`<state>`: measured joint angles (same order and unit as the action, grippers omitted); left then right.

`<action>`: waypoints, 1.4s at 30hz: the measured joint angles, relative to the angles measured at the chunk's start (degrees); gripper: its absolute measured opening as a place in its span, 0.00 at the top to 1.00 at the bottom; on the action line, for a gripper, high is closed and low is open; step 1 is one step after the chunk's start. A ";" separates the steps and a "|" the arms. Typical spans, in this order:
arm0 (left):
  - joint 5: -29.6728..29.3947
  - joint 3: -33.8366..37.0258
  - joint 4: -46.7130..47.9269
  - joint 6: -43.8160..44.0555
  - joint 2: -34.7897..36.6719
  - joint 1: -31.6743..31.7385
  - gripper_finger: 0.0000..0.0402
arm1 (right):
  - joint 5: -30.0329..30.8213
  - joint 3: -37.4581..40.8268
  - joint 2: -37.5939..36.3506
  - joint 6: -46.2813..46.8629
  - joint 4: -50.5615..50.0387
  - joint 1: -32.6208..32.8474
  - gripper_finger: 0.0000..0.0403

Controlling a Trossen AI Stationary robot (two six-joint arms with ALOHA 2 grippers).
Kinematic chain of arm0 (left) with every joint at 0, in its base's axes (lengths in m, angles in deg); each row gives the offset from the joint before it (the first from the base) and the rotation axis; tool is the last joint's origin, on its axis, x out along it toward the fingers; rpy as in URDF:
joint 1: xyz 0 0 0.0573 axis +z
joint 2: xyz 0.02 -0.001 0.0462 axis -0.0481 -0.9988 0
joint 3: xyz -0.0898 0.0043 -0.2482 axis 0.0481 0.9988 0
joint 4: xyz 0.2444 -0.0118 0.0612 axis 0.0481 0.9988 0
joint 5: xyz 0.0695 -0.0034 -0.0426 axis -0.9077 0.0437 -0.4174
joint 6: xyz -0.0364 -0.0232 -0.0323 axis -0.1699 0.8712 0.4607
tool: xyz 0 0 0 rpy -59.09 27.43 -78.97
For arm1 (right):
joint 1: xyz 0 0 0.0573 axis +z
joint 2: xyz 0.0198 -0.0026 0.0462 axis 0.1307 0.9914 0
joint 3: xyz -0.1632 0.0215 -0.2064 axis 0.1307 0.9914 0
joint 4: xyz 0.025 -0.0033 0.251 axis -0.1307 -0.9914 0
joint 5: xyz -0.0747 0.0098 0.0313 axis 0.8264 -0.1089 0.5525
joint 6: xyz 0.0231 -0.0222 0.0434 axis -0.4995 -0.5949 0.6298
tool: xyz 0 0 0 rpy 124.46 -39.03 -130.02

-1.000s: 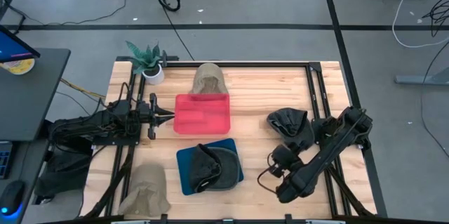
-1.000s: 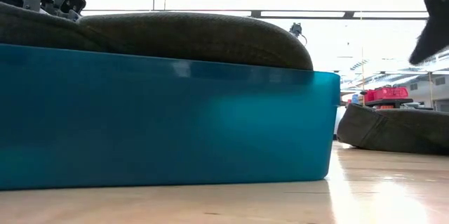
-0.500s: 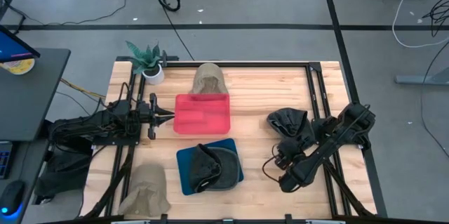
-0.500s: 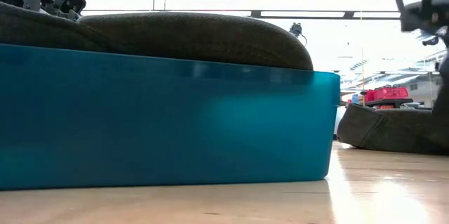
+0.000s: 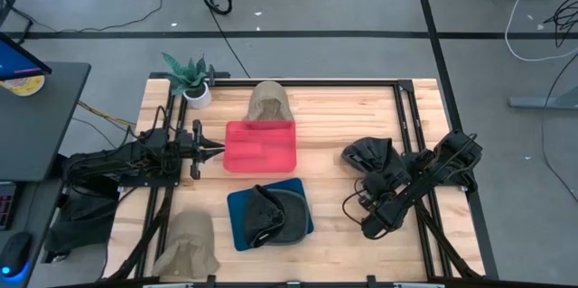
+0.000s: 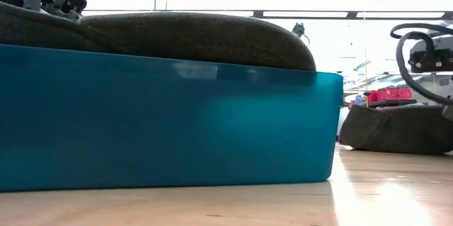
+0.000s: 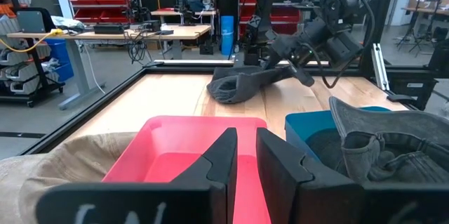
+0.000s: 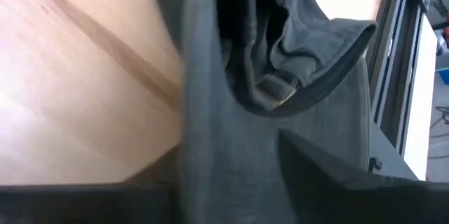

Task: Pick & Place hat
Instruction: Put the black cap into the blue bin

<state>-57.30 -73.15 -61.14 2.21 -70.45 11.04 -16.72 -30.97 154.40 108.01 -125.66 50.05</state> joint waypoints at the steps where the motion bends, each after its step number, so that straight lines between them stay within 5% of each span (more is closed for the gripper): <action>1: 0.00 0.00 0.00 0.00 -0.01 0.01 0.86 | -0.77 0.00 0.00 -0.67 0.01 0.00 0.64; 4: 0.00 0.00 0.00 0.00 0.00 0.02 0.86 | -1.90 -0.13 0.00 -2.83 -0.09 0.02 0.90; 6: 0.00 0.00 0.00 0.00 -0.01 -0.01 0.86 | -1.84 -0.73 0.00 -4.35 -0.69 0.02 0.96; 12: 0.00 0.00 0.00 0.00 -0.01 -0.01 0.86 | 1.45 -6.17 0.04 -4.23 -5.55 0.11 0.98; 24: 0.00 0.00 0.00 0.00 -0.01 0.01 0.86 | 20.10 -28.08 0.04 -19.70 -9.36 0.09 0.99; 42: 0.00 0.00 0.00 0.00 -0.01 -0.01 0.86 | 28.01 -31.65 0.07 -50.71 19.33 -0.15 0.99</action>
<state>-57.30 -73.15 -61.14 2.21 -70.45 11.03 11.29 -62.62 154.46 57.30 -106.34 49.90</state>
